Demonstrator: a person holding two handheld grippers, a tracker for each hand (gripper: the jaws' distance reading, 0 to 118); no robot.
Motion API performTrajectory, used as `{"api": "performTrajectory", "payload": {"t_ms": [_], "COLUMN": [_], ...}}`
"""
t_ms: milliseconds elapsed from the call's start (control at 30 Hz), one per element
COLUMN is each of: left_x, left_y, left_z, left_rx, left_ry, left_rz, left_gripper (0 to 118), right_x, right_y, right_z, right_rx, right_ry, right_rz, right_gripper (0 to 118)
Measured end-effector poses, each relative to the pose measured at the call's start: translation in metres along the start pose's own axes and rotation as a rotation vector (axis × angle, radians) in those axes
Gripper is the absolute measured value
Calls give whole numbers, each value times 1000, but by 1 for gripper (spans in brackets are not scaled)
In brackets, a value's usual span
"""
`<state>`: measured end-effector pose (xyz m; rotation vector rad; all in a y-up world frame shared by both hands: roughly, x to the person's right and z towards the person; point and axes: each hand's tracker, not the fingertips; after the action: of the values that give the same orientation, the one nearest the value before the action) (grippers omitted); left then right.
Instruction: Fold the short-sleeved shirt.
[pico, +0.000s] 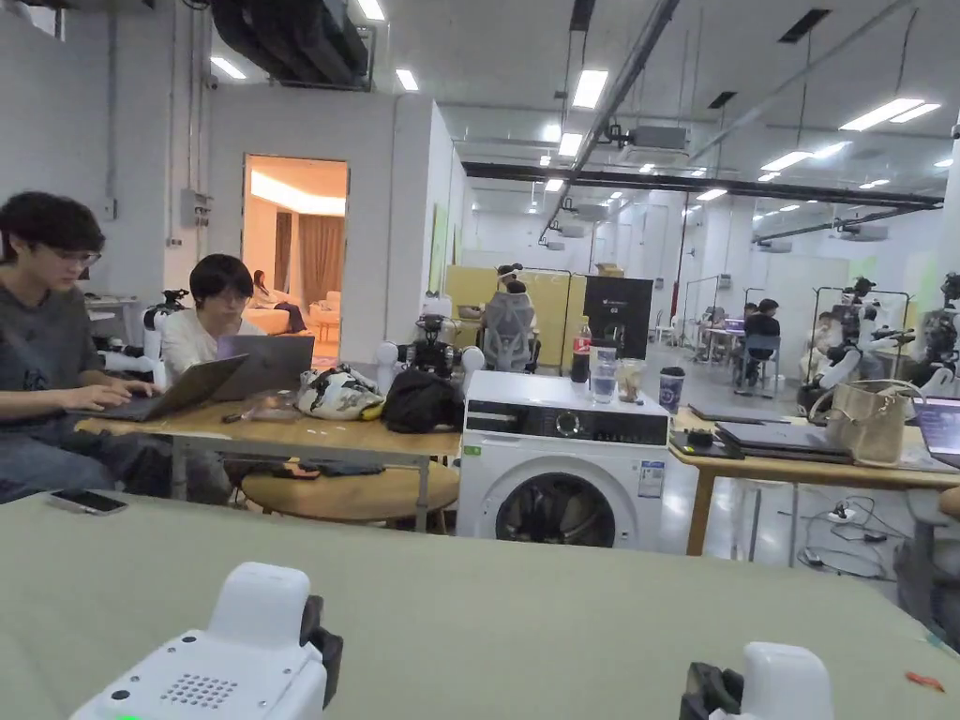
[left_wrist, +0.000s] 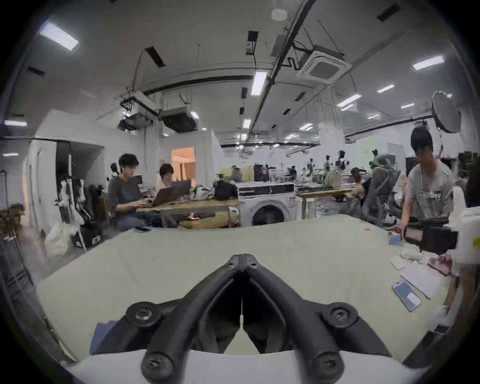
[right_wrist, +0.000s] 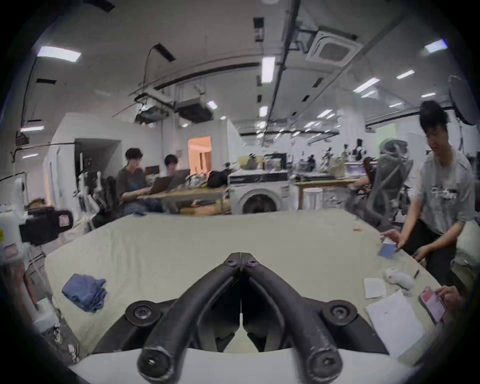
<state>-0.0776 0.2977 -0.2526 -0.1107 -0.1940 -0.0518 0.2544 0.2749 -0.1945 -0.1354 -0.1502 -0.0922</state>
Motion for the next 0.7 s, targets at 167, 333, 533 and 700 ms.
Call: {"api": "performTrajectory", "payload": {"t_ms": [167, 333, 533, 700], "left_x": [-2, -4, -20, -34], "left_y": [-1, -10, -16, -13], "left_z": [4, 19, 46, 52], "left_rx": [-59, -57, 11, 38], "left_ry": [-26, -15, -10, 11], "left_rz": [19, -10, 47, 48], "left_gripper": [0, 0, 0, 0], "right_x": [-21, -44, -48, -41], "right_y": [-8, -16, -6, -6], "right_z": [1, 16, 41, 42], "right_rx": [-30, 3, 98, 96], "right_ry": [14, -14, 0, -44], "right_rz": [82, 149, 51, 79], "right_gripper": [0, 0, 0, 0]}}
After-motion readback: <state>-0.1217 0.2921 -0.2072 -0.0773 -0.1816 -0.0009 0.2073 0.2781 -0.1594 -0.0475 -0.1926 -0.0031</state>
